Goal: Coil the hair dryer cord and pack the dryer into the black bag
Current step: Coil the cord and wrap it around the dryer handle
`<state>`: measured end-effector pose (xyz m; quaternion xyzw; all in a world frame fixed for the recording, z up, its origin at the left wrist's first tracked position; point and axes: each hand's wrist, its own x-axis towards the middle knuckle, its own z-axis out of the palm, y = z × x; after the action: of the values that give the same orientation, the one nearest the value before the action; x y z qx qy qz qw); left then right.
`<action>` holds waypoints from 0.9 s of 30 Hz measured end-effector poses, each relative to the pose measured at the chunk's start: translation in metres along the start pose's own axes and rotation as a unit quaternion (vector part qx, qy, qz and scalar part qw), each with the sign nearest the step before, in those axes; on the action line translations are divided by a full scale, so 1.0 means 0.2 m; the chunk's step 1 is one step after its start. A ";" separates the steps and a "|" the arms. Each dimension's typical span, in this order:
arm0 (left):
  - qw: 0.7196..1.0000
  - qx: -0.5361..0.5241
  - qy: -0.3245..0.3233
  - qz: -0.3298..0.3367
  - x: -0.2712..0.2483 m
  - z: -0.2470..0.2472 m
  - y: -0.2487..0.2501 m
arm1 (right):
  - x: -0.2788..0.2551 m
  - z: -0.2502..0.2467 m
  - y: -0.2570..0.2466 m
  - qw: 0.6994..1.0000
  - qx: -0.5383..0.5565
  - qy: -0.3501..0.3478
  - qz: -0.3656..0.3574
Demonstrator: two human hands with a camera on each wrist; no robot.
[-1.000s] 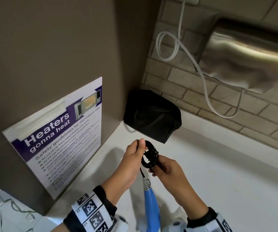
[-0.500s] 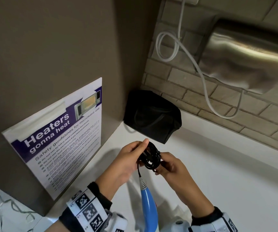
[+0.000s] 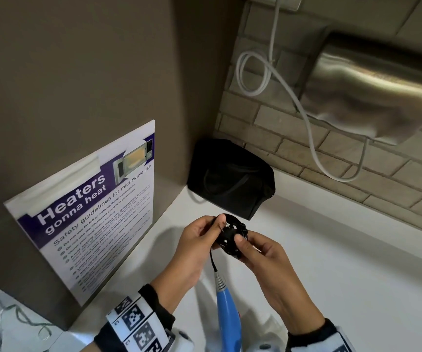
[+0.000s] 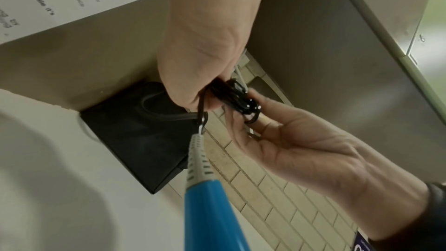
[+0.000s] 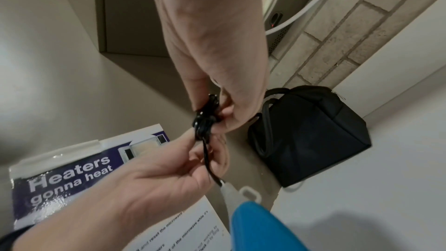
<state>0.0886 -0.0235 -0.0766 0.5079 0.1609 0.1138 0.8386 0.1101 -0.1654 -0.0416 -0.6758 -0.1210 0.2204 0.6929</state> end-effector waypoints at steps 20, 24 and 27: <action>0.959 0.237 -0.026 0.151 -0.05 0.03 -0.02 | 0.02 -0.01 0.06 0.981 0.174 0.082 0.000; 0.939 0.304 -0.026 0.159 -0.04 0.01 0.01 | 0.02 -0.01 0.05 0.988 0.138 0.071 0.000; 0.955 0.256 -0.019 0.149 -0.04 0.01 0.02 | 0.02 0.00 0.03 0.995 0.087 0.055 -0.016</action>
<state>0.0811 -0.0263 -0.0700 0.7261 0.0911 0.1825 0.6566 0.1119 -0.1635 -0.0469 -0.6219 -0.0741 0.1819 0.7580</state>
